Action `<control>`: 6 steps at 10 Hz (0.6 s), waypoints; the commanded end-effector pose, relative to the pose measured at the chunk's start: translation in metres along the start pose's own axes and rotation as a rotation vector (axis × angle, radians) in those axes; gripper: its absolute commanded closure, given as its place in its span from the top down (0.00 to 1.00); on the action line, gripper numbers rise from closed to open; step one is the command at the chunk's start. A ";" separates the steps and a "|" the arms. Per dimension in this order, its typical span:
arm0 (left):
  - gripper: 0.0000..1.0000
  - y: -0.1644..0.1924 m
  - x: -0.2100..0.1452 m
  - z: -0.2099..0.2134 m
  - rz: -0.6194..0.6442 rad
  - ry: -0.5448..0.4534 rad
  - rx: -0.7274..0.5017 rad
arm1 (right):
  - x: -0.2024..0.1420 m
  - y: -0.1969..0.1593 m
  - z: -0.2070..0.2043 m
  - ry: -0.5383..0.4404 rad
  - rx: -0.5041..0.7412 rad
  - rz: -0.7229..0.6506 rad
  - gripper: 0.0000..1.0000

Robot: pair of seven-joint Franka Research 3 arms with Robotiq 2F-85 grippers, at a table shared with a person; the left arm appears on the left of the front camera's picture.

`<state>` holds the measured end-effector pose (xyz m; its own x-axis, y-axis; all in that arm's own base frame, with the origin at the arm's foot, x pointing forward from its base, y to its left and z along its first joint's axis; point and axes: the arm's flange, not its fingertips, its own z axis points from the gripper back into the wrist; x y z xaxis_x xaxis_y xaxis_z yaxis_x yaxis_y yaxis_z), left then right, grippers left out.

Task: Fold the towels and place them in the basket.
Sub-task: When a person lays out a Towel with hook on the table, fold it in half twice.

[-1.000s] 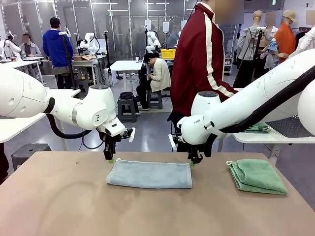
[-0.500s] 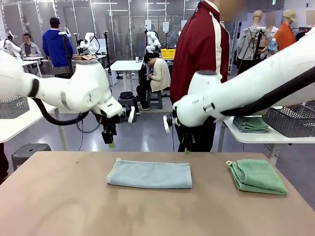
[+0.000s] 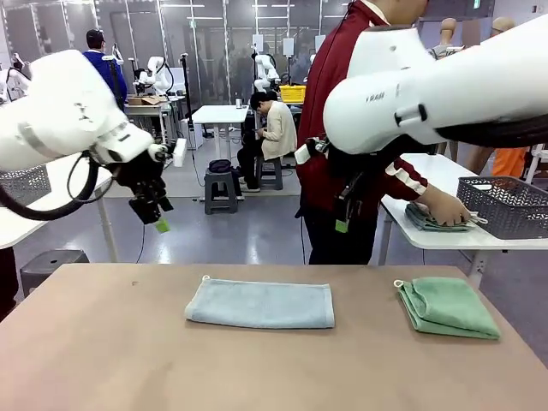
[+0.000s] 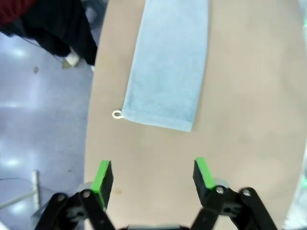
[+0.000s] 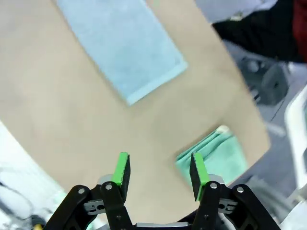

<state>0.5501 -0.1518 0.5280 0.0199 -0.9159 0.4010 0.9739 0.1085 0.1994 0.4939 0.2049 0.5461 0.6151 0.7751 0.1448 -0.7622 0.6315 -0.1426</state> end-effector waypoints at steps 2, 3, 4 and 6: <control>0.85 -0.016 -0.042 -0.009 0.019 -0.125 -0.026 | -0.033 0.021 -0.004 -0.001 0.228 -0.312 0.63; 0.85 -0.019 -0.048 -0.013 0.014 -0.147 -0.026 | -0.045 0.025 0.003 -0.069 0.192 -0.377 0.63; 0.85 -0.021 -0.052 -0.016 0.007 -0.185 -0.028 | -0.061 0.033 0.010 -0.157 0.130 -0.448 0.63; 0.85 -0.026 -0.060 -0.019 0.026 -0.227 -0.052 | -0.102 0.045 0.010 -0.319 0.101 -0.549 0.63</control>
<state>0.5375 -0.1110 0.4827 0.0171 -0.8254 0.5643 0.9829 0.1174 0.1420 0.4240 0.1619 0.5551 0.8654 0.3450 0.3635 -0.4182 0.8968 0.1443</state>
